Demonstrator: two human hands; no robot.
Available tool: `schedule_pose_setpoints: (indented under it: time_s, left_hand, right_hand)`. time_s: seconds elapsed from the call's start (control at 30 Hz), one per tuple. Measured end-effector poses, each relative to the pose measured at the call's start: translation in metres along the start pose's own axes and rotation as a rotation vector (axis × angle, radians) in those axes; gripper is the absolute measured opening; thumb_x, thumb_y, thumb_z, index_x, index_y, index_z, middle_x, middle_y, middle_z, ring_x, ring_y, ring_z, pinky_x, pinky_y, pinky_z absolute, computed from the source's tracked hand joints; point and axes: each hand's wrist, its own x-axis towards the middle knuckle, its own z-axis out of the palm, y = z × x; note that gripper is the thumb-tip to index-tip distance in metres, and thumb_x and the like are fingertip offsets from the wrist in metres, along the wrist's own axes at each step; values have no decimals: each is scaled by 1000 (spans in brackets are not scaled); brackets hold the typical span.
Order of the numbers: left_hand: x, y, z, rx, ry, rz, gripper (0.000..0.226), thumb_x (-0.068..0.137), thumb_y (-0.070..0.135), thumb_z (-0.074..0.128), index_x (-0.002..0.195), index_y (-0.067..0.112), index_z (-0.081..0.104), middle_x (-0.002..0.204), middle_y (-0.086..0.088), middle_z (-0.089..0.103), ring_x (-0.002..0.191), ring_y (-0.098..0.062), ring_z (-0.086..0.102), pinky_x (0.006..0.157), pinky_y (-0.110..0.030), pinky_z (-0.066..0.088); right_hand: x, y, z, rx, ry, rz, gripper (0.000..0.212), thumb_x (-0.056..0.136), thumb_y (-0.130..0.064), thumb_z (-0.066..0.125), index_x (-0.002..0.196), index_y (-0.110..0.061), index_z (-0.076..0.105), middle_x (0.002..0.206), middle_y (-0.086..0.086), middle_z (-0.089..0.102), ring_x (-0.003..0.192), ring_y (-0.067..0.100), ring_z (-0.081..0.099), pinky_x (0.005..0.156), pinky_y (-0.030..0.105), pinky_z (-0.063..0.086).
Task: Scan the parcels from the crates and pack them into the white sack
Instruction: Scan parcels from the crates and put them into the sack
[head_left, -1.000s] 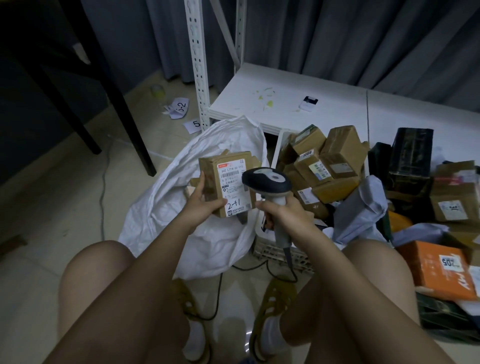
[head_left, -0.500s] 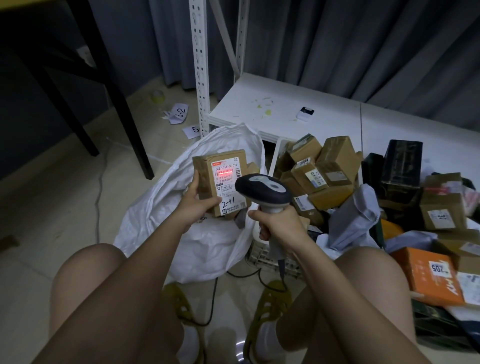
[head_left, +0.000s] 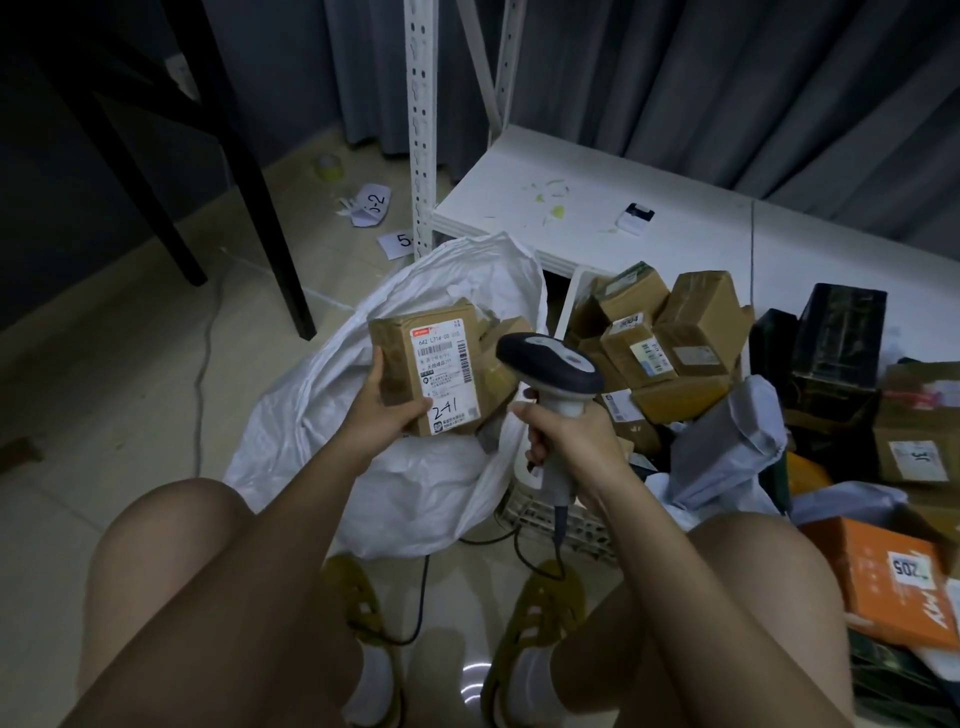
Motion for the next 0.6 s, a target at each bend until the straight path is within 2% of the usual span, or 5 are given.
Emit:
schedule_pose_setpoints:
  time_s: [0.1,0.27,0.43,0.53,0.6]
  left_hand:
    - [4,-12,-9,-7,111,6,95,84,6,69,151,37,10,121,11,56,109,-6,54,98,-35,48]
    - [10,-28,-21,15,190,-10,97,83,2,68,152,32,8,126,9,51,119,-12,50,97,-46,49]
    - [21,-37,-17,93,147,9,101,83,3,69,152,31,1,142,5,41,126,-7,41,92,-26,50]
    - [30,-39,-11,180,102,18,109,78,17,76,151,36,-1,148,4,38,135,-13,38,103,-43,45]
    - [37,-43,-6,251,80,24,114,67,40,78,148,48,-3,148,2,39,135,-17,38,102,-49,44]
  right_hand:
    - [26,8,0,36,77,45,18,84,-10,71,74,-9,56,58,8,55,49,20,47,55,34,43]
    - [70,26,5,-32,239,89,15,84,-9,71,88,-6,58,76,14,63,56,18,53,53,29,46]
    - [115,54,17,-183,362,121,47,77,-17,80,115,-8,54,102,10,64,91,28,63,84,44,55]
    - [129,59,22,-270,387,146,59,79,-22,79,128,-10,48,108,4,57,98,24,56,86,37,46]
    - [138,62,23,-304,408,193,63,79,-25,79,131,-10,46,121,9,59,109,31,58,90,39,45]
